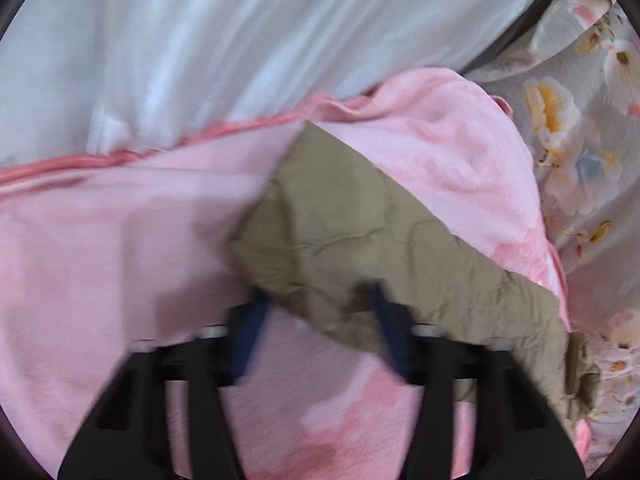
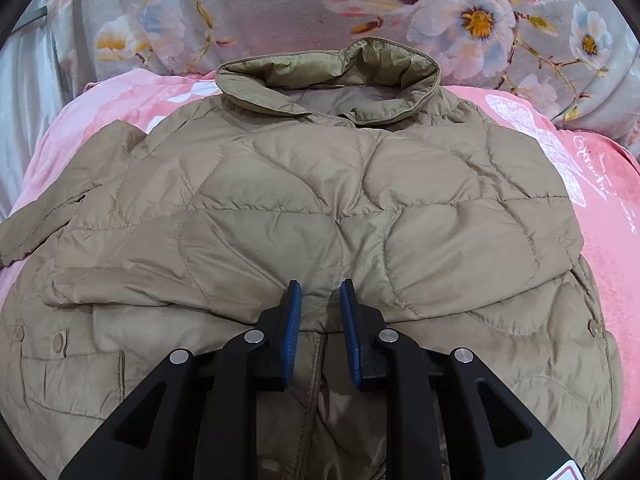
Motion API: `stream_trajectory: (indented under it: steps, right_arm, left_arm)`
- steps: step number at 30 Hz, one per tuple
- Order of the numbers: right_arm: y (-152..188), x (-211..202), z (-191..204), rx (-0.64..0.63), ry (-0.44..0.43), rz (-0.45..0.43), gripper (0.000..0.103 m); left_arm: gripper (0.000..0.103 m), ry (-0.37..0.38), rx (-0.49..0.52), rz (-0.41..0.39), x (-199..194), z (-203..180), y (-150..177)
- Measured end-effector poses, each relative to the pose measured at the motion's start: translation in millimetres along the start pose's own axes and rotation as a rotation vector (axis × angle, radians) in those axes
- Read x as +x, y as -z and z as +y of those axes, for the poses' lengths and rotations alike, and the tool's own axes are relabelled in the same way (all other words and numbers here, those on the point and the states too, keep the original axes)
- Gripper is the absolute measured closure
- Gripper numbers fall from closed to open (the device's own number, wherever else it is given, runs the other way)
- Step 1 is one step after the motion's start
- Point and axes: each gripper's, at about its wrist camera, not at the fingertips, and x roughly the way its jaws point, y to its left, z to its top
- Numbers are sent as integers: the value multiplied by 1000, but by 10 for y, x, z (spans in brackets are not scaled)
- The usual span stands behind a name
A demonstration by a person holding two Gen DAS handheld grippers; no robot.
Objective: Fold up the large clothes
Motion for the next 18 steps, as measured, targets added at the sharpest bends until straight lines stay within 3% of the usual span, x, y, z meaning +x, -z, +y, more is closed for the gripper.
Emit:
stream_trajectory:
  steps: [2,4,9,14,18]
  right_arm:
    - [1,-5,-10,6,5,-3,81]
    - [4,-29,-27,18,12,-12,77]
    - [64,-312,-121,91,11,-67,68]
    - [246,-744,-289,147,-47,-102,60]
    - [429,-1058,-527,164,-15,-129,55]
  left_arm:
    - [91,-14,42,-29,-45,-142,-25]
    - [97,14,109,-79,-232,-409,-61]
    - [100,237,312,-158,-939,-1498,134]
    - [100,476,580,-211,-1695,-2756,808]
    - [100,670,760,-124,-2023,-3599,1700]
